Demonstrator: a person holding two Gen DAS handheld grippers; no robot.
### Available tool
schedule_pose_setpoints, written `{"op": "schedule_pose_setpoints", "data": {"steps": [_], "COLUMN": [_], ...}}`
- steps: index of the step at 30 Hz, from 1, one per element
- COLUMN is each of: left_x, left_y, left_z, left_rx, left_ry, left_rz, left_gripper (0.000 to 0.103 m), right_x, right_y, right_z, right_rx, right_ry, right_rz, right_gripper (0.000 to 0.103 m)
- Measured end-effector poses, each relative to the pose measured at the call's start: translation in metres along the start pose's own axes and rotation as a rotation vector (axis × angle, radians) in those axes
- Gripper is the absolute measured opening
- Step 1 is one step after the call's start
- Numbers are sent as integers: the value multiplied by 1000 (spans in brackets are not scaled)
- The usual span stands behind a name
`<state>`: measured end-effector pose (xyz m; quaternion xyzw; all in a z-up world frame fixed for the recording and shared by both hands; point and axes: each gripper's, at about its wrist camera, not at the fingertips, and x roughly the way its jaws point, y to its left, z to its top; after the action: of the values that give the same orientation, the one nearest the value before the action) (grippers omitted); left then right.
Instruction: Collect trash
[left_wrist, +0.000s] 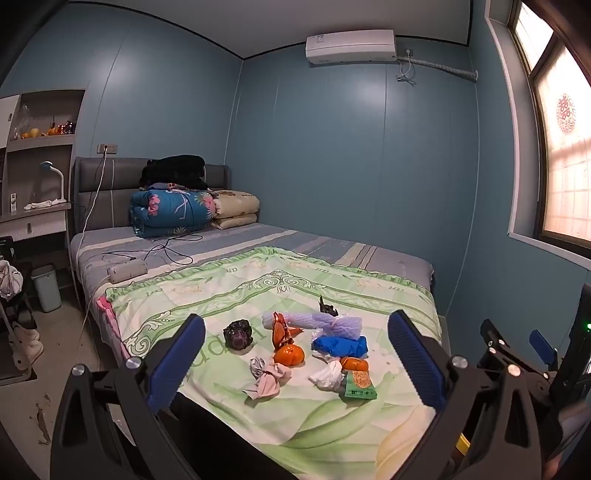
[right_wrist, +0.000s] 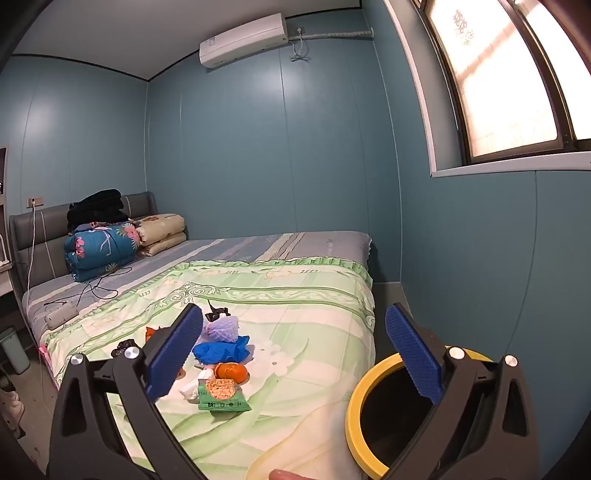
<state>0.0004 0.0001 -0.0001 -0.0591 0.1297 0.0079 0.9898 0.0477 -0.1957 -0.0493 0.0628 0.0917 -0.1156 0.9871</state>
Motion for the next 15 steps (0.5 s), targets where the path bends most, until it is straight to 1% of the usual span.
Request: {"op": "schedule_pose_setpoints", "data": {"steps": [11, 13, 15], "left_x": [-2, -1, 0], "left_y": [0, 8, 7], "left_z": [0, -7, -5], "left_rx": [-1, -1, 0], "left_ry": [-3, -3, 2], "left_rz": [-6, -5, -4], "left_gripper": [96, 96, 96], "right_x": [0, 0, 0], "right_y": [0, 0, 0], "right_z": [-1, -1, -1], "right_rx": [-2, -2, -2], "right_ry": [0, 0, -1], "right_rz": [-1, 0, -1], "right_gripper": [95, 95, 95]}}
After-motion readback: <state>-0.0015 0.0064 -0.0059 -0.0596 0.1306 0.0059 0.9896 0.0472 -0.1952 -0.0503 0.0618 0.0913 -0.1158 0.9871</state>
